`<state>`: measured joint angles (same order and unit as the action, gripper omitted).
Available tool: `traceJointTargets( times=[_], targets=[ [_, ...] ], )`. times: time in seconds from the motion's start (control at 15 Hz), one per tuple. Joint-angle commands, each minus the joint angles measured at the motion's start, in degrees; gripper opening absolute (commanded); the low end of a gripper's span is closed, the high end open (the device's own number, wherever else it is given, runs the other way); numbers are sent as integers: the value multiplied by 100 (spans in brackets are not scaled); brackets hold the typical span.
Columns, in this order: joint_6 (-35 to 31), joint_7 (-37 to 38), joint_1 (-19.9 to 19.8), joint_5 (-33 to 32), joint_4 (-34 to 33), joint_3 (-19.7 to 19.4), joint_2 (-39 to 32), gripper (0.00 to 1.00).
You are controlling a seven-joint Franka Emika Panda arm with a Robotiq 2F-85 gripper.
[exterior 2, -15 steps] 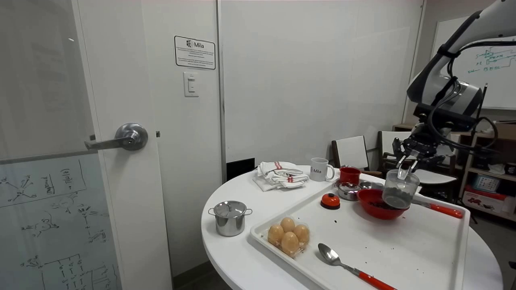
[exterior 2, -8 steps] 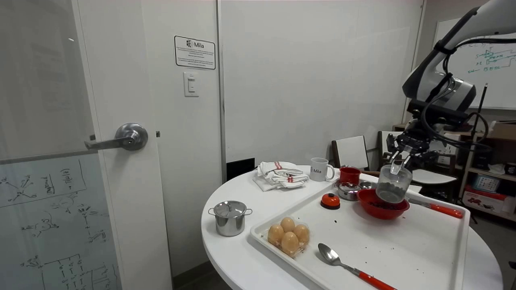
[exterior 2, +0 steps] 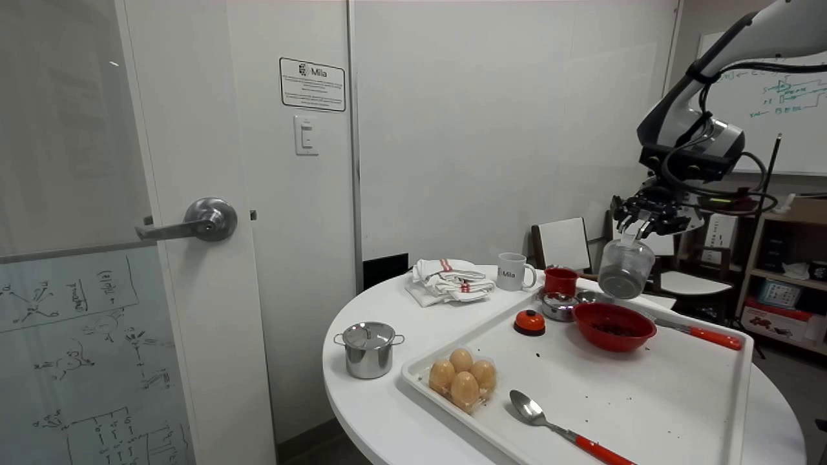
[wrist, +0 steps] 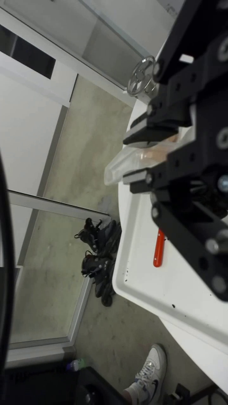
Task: Pick up the jug and pour some of its contents into the red bowl
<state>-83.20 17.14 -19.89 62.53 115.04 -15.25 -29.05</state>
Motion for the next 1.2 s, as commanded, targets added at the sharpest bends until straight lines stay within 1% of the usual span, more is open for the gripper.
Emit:
traceJointTargets(
  times=[0.0,0.47,1.13],
  targets=[
    [854,218,-265,100,-561,-59,-478,9],
    [1890,621,-621,342,-1409,-114,-1323,9],
    [3080,1177,-848,768,-2498,-91,-2211,9]
  ],
)
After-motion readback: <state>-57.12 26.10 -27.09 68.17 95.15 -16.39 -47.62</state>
